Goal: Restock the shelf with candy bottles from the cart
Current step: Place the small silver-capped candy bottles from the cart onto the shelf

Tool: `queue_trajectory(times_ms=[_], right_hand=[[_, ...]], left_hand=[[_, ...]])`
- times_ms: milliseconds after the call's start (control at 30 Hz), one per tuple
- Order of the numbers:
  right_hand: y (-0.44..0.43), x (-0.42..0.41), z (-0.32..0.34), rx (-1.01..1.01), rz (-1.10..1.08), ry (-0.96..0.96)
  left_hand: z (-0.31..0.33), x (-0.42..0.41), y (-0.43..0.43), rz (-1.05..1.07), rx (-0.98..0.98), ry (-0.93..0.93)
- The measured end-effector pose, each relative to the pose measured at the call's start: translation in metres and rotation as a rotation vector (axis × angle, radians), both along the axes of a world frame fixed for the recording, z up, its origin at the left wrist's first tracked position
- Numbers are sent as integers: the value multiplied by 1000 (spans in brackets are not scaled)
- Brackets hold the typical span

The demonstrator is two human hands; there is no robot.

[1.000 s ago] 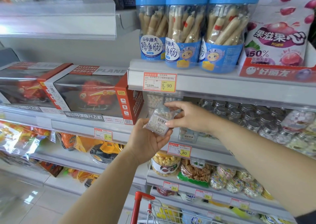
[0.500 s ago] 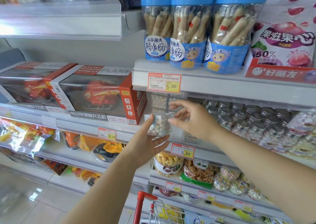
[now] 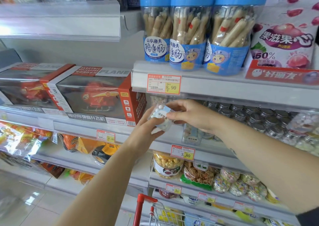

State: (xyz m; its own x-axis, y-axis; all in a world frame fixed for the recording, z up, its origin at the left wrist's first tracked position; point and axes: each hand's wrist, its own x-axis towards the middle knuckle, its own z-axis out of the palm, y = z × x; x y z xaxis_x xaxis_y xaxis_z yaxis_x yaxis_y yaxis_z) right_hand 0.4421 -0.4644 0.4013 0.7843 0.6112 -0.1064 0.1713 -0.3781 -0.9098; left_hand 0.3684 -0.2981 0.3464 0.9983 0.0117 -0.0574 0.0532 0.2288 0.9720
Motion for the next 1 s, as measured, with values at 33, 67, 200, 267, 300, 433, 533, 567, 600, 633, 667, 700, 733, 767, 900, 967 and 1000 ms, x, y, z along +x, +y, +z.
queue_trajectory(times_ms=[33,67,200,267,300,433,533,567,600,633,667,700,733,767,900,967,1000], right_hand=[[0,2,0,-22,-8,-45],[0,3,1,-54,-16,-95],[-6,1,5,-99,-33,-169],[-12,0,6,-135,-79,-238],[-17,-1,6,-180,-109,-282],[-41,-7,4,-333,-204,-466],[-52,-8,2,-362,-222,-562],[-54,-8,2,-373,-209,-584],[-56,-6,0,-391,-199,-598],[-58,-5,-1,-400,-201,-608],[-60,-4,-2,-401,-212,-612],[-62,-3,-2,-398,-226,-617],[-63,-3,-2,-393,-237,-624],[-65,-2,-3,-387,-248,-628],[-69,-4,-5,-307,-301,-593],[-72,-6,-4,-228,-332,-584],[-72,-6,-4,-209,-345,-579]], left_hand=[[2,1,2,15,129,0],[3,1,5,23,253,-3],[12,3,7,2,493,-55],[15,4,2,90,523,-96],[14,4,-1,152,543,-113],[2,6,-17,265,674,-111],[-1,9,-33,200,765,-117],[-1,11,-38,180,800,-124],[0,13,-42,173,829,-125],[0,15,-44,180,845,-123],[0,16,-45,192,853,-118],[-1,18,-46,202,862,-110],[-2,20,-47,200,877,-97],[-4,21,-48,182,898,-78],[-8,27,-57,96,970,-16],[-9,28,-59,86,977,-6],[-9,28,-59,85,972,-6]])
